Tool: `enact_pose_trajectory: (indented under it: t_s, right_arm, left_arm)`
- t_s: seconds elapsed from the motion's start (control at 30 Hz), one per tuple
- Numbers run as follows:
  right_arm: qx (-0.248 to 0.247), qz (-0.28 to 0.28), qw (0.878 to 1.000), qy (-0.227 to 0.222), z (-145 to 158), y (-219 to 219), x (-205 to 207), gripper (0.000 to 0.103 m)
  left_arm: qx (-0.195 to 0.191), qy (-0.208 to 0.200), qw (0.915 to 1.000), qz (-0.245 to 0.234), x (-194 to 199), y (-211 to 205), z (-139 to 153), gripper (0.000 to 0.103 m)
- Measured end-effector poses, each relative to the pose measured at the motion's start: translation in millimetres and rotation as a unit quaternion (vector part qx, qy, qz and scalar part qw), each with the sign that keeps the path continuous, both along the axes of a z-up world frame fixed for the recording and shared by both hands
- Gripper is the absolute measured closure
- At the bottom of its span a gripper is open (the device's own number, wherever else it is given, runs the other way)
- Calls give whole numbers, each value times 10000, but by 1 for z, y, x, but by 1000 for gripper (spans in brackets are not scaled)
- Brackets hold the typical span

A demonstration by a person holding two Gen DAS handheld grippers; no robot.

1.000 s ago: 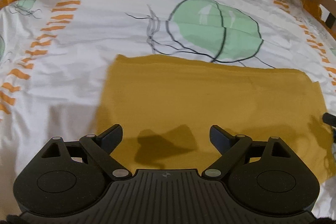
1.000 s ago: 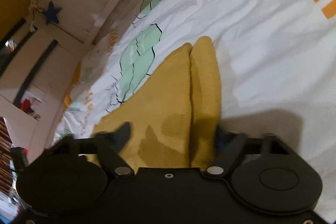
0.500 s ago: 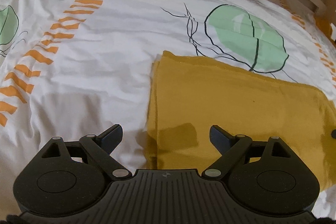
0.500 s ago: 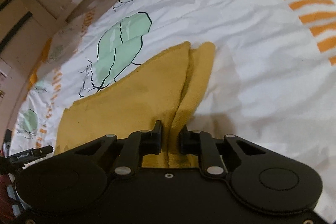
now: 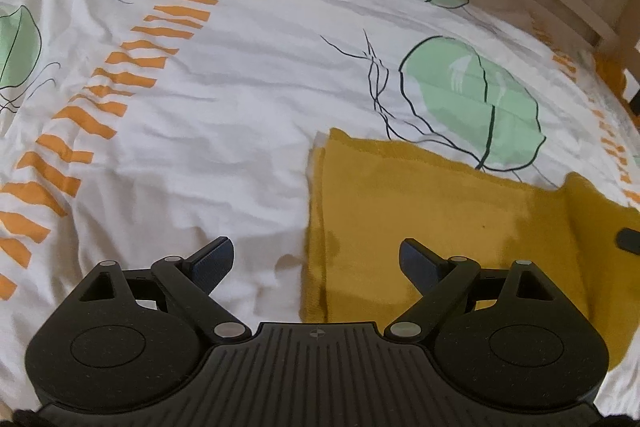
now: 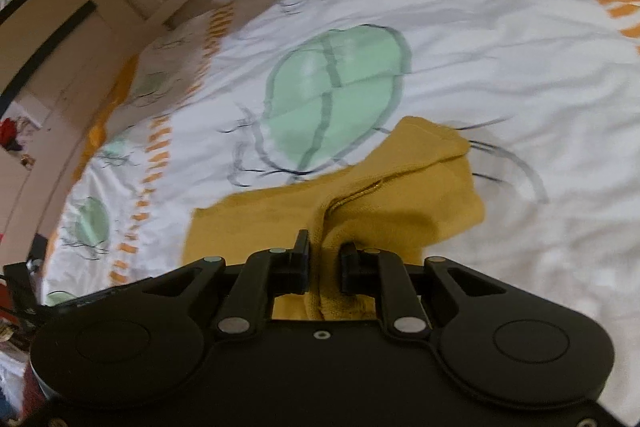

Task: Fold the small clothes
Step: 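Lift the edge with the right tool and fold it over lengthwise, release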

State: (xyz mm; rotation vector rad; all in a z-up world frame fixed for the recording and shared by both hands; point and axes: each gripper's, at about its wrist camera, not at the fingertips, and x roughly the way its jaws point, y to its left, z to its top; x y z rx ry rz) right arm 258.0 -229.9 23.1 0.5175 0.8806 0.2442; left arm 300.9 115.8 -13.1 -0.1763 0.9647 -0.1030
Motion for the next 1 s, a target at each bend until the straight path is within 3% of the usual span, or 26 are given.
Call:
enact_pose_trajectory:
  t_s: [0.3, 0.5, 0.9, 1.0]
  right_arm:
    - [282, 566, 9980, -54, 0, 82, 23, 81]
    - [160, 965, 9952, 79, -16, 131, 29, 81]
    - [-402, 1296, 9907, 41, -35, 185, 28, 79]
    - [-191, 1336, 9908, -46, -39, 188, 31, 74]
  left_arm:
    - [-162, -34, 9998, 122, 2, 19, 6, 13]
    - [-192, 31, 9997, 178, 3, 28, 3, 13]
    - [-307, 53, 9990, 320, 5, 38, 1, 13]
    - [-325, 43, 9989, 349, 5, 40, 1, 13]
